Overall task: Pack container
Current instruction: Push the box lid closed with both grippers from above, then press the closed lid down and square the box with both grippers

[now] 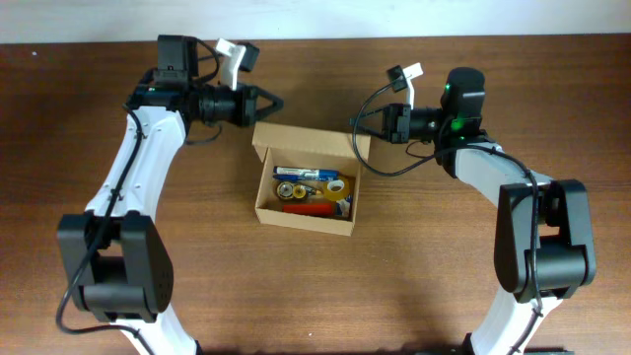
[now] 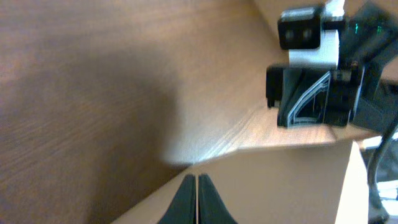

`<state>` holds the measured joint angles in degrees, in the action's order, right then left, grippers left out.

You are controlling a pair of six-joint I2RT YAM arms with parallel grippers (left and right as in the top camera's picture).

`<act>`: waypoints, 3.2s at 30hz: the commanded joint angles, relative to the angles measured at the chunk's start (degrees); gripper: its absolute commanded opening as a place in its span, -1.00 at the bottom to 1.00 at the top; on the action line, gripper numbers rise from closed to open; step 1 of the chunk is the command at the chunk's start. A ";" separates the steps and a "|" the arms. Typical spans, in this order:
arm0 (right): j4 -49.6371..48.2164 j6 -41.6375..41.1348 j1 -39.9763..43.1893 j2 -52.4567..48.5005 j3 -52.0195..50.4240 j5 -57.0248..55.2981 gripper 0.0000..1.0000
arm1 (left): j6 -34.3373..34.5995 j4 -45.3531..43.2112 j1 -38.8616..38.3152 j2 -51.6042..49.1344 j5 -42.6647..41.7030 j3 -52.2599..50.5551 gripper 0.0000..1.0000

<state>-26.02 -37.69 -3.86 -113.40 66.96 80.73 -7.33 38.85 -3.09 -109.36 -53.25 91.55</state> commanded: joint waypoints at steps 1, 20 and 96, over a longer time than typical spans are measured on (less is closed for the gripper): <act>1.70 -0.07 -0.37 1.62 0.76 2.23 -0.93 | -10.51 5.57 -0.20 2.03 4.20 0.13 -0.96; 18.34 6.43 5.40 14.01 0.90 -28.57 -0.93 | -25.70 24.46 -3.15 4.22 18.21 0.13 -0.97; 47.06 22.14 -12.20 24.70 -15.96 -55.93 -0.92 | -5.79 7.48 4.31 13.70 24.94 -21.73 -0.96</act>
<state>22.68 -14.41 -15.75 -86.46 51.44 23.22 -19.09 47.81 0.03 -96.09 -27.75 73.93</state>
